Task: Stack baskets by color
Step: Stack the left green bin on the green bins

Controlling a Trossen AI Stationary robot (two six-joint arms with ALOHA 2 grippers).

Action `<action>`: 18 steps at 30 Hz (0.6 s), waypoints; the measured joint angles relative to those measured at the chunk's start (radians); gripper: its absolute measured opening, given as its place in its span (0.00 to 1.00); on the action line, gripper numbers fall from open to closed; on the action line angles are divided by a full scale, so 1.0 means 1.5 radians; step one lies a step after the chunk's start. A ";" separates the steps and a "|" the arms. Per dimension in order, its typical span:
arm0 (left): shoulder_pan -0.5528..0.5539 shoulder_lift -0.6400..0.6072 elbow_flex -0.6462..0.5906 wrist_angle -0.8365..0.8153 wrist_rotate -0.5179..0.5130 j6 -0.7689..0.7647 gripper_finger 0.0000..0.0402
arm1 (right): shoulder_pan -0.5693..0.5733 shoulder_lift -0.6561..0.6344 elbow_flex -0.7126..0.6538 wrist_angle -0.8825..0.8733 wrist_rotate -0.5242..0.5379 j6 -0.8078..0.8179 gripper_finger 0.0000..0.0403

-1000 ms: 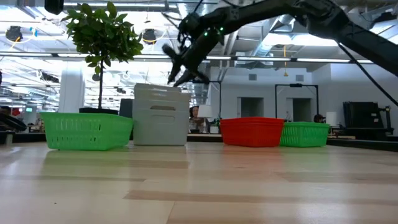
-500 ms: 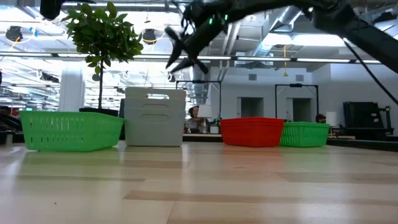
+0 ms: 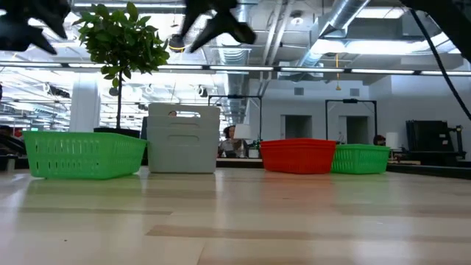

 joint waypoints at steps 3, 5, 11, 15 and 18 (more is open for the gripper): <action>0.000 0.000 -0.028 -0.003 0.014 -0.002 0.39 | 0.035 0.034 -0.004 0.004 0.035 0.069 0.38; 0.000 0.000 -0.052 0.000 0.020 -0.001 0.39 | 0.046 0.058 -0.003 0.029 0.044 0.112 0.43; 0.000 0.002 -0.116 0.017 0.031 0.007 0.39 | 0.054 0.136 -0.003 0.115 0.042 0.220 0.50; 0.000 0.006 -0.115 0.024 0.018 0.020 0.39 | 0.053 0.180 -0.002 0.187 0.042 0.261 0.49; 0.000 0.006 -0.115 0.025 0.009 0.023 0.39 | 0.051 0.206 -0.002 0.214 0.041 0.272 0.47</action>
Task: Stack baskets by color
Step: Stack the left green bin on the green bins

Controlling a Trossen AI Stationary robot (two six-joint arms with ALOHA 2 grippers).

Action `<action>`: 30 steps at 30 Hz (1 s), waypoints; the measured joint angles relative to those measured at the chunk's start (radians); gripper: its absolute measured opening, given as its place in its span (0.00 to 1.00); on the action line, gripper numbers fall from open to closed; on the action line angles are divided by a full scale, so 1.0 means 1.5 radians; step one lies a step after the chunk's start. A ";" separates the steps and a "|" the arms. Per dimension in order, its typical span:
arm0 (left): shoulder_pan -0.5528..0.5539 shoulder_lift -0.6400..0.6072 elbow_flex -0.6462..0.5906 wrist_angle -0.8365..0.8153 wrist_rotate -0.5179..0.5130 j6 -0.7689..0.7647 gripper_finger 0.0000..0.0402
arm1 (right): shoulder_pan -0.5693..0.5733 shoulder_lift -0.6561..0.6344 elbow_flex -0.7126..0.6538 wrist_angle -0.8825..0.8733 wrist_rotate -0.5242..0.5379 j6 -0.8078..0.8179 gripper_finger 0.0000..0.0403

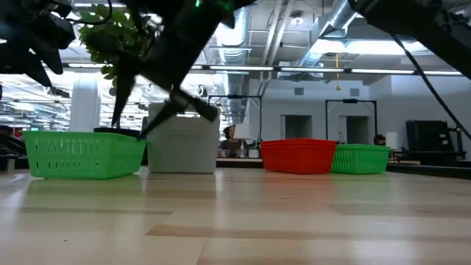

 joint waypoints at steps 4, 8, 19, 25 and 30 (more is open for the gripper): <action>0.000 0.000 0.000 0.000 0.001 0.004 0.39 | -0.008 0.010 -0.002 0.001 -0.003 0.000 0.44; 0.000 0.000 0.000 0.008 0.001 0.004 0.39 | -0.014 0.006 0.000 -0.003 0.013 -0.009 0.42; 0.000 0.000 0.000 0.011 -0.003 0.011 0.39 | -0.028 0.008 0.000 -0.005 -0.022 -0.053 0.22; 0.000 0.000 0.000 0.011 -0.007 0.011 0.39 | -0.040 0.008 0.000 -0.004 -0.050 -0.068 0.03; 0.000 0.000 0.000 0.011 -0.008 0.012 0.39 | -0.033 0.003 0.000 -0.009 -0.054 -0.061 0.02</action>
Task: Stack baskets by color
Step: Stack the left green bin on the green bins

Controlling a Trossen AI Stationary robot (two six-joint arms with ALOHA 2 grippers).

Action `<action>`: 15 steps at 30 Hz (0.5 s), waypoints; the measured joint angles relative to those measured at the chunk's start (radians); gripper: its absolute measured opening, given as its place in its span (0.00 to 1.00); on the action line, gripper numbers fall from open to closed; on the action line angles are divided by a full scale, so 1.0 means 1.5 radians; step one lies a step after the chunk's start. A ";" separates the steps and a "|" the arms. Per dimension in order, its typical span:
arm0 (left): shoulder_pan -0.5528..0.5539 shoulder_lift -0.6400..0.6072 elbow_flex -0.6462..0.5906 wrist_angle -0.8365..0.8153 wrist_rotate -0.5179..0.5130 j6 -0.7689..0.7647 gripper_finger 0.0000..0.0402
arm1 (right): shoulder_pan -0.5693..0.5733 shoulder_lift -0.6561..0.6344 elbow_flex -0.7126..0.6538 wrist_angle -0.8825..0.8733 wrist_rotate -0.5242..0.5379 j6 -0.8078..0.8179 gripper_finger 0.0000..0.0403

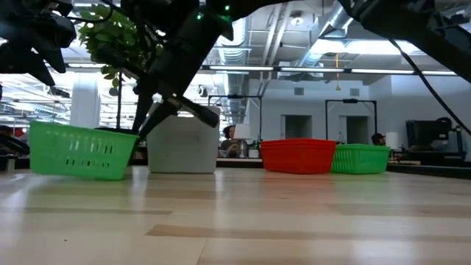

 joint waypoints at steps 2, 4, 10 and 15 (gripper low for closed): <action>0.000 0.000 0.000 0.000 0.000 0.000 0.39 | 0.002 -0.012 0.000 -0.004 -0.002 0.003 0.01; 0.000 0.000 0.000 0.000 0.000 0.000 0.39 | 0.006 -0.032 0.000 -0.009 -0.004 0.006 0.01; 0.000 0.000 0.000 0.000 -0.002 0.005 0.39 | 0.022 -0.109 0.000 -0.091 0.003 0.003 0.00; 0.000 0.000 0.000 0.000 -0.005 0.007 0.39 | 0.042 -0.186 0.001 -0.262 0.058 0.025 0.00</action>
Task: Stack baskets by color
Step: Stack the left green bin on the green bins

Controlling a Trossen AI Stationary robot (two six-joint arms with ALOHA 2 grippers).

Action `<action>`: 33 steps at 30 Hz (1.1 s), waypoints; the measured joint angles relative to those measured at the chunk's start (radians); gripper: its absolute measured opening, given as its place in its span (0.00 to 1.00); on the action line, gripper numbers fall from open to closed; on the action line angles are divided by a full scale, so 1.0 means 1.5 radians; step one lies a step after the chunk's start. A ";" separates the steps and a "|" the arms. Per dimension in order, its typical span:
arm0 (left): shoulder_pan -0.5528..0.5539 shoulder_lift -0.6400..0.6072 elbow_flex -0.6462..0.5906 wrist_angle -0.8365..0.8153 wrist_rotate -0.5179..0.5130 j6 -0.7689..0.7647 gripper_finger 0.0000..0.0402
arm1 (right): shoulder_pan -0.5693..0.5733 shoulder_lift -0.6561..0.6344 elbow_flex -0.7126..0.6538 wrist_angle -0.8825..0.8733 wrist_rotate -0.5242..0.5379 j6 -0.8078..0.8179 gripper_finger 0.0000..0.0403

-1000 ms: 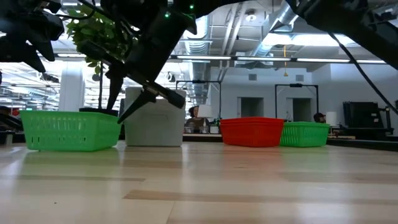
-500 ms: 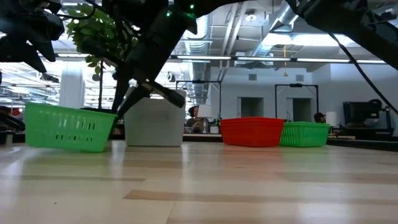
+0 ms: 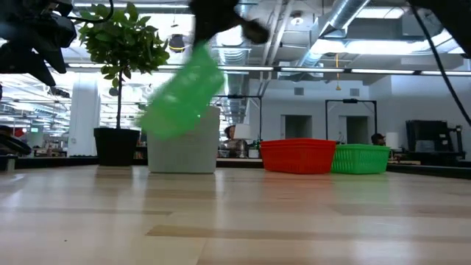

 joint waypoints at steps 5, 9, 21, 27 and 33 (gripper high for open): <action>0.000 0.000 0.000 0.001 -0.005 0.003 0.39 | 0.022 -0.032 -0.001 -0.217 0.033 0.053 0.00; 0.000 0.000 0.000 0.015 -0.005 0.003 0.39 | 0.044 -0.037 -0.002 -0.283 0.030 0.062 0.00; 0.000 0.000 0.000 0.154 0.038 -0.013 0.39 | 0.043 -0.187 -0.161 -0.278 0.018 0.066 0.00; 0.000 0.000 0.000 0.199 0.019 -0.022 0.39 | 0.033 -0.379 -0.405 -0.220 0.066 0.184 0.00; 0.000 0.000 0.000 0.200 -0.012 -0.033 0.39 | 0.032 -0.587 -0.707 0.041 0.170 0.318 0.00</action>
